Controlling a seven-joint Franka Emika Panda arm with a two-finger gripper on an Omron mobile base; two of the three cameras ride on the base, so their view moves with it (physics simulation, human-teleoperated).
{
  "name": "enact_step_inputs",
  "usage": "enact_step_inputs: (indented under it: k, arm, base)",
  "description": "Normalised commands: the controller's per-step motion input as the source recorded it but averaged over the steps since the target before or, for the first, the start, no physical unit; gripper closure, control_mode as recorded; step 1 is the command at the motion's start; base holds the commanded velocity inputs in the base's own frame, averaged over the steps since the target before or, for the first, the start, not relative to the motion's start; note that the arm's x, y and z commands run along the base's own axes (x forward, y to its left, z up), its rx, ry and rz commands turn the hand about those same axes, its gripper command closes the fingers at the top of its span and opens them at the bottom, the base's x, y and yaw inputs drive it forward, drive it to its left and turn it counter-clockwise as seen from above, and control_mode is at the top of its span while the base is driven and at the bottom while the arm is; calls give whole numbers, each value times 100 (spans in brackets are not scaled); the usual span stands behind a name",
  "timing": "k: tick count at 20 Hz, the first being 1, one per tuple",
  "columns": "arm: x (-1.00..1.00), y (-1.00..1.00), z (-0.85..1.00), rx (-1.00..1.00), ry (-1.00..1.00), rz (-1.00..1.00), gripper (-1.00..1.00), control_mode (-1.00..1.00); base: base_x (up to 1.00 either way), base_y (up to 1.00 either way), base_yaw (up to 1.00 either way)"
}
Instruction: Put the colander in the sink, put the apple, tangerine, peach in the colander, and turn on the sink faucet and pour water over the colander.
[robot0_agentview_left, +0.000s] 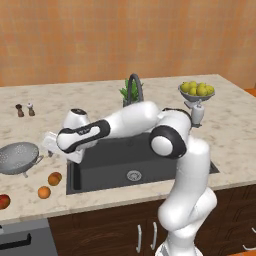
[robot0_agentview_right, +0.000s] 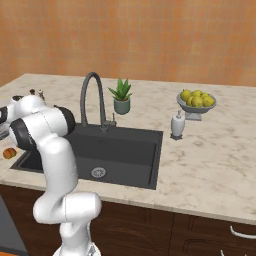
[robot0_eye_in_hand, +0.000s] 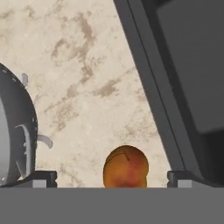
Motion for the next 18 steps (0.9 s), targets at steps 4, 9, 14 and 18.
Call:
enact_step_inputs:
  k: [4, 9, 14, 18]
  arm:
    - [23, 21, 19, 0, 12, 5, -100, -100]
    - [8, 41, 2, 0, 14, 1, -100, -100]
    - [15, 31, 0, 0, 5, 0, -100, -100]
    - [27, 24, -2, 0, 7, 0, -100, -100]
  base:
    - [0, 0, 0]
    - [0, 0, 0]
    - [0, 0, 0]
    - [0, 0, 0]
